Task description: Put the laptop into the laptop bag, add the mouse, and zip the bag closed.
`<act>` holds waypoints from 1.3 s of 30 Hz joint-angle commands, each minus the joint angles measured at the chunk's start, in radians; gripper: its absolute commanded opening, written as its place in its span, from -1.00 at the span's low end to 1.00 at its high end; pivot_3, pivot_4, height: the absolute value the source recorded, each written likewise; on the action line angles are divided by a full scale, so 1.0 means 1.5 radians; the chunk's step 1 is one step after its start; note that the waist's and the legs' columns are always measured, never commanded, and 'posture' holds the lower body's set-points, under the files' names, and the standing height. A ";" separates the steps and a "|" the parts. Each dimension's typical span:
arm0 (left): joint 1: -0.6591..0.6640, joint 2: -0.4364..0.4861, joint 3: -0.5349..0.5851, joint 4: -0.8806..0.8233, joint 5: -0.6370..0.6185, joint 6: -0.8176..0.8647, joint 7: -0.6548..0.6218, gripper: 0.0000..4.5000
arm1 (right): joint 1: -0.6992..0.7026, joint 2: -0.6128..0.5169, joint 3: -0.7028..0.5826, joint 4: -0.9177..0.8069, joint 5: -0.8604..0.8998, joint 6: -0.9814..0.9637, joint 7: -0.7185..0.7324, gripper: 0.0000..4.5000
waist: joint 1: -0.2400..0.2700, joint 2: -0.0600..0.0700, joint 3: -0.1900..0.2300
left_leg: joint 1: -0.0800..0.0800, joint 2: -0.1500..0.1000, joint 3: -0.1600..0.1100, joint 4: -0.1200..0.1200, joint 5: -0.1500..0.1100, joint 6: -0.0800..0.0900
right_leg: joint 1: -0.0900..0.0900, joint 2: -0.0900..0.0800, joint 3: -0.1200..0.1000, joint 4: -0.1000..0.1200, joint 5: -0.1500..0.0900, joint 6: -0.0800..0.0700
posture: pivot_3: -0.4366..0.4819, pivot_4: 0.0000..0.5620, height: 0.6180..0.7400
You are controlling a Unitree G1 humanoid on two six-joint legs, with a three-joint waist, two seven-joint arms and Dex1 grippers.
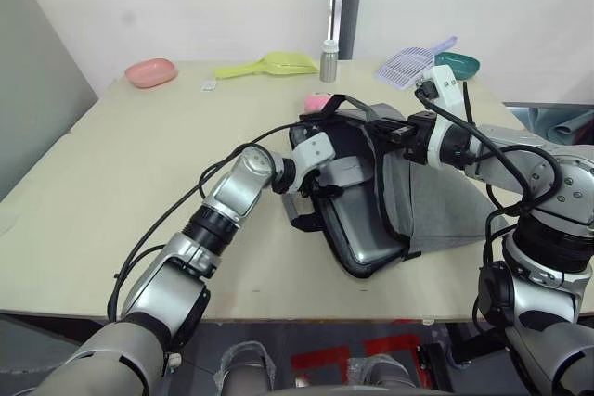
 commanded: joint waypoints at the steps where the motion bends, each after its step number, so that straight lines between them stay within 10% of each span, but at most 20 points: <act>1: -0.017 -0.034 -0.008 0.056 0.019 -0.014 0.027 0.25 | -0.013 -0.004 -0.016 -0.034 0.012 0.000 0.008 -0.99 | 0.003 0.000 0.000 | 0.000 0.000 0.000 0.000 0.000 0.000 | 0.000 0.000 0.000 0.000 0.000 0.000 | -0.05 -0.47 1.00; 11: -0.046 -0.095 -0.002 0.145 0.032 -0.055 0.050 0.25 | -0.005 -0.002 -0.010 -0.040 0.011 0.003 0.003 -0.99 | 0.004 0.000 0.000 | 0.000 0.000 0.000 0.000 0.000 0.000 | 0.000 0.000 0.000 0.000 0.000 0.000 | -0.05 -0.47 1.00; 15: -0.028 -0.078 0.006 0.118 0.019 -0.046 0.022 0.99 | 0.001 -0.007 -0.012 -0.043 0.012 0.003 0.004 -1.00 | 0.004 0.000 0.000 | 0.000 0.000 0.000 0.000 0.000 0.000 | 0.000 0.000 0.000 0.000 0.000 0.000 | -0.05 -0.47 1.00; 39: 0.142 0.211 0.291 -0.394 -0.295 0.275 -0.098 0.99 | 0.034 -0.011 0.002 -0.027 0.001 -0.014 0.028 -1.00 | -0.007 0.002 0.001 | -0.001 0.000 0.000 -0.004 0.000 0.000 | 0.000 0.000 -0.001 -0.005 0.000 0.000 | -0.05 -0.47 1.00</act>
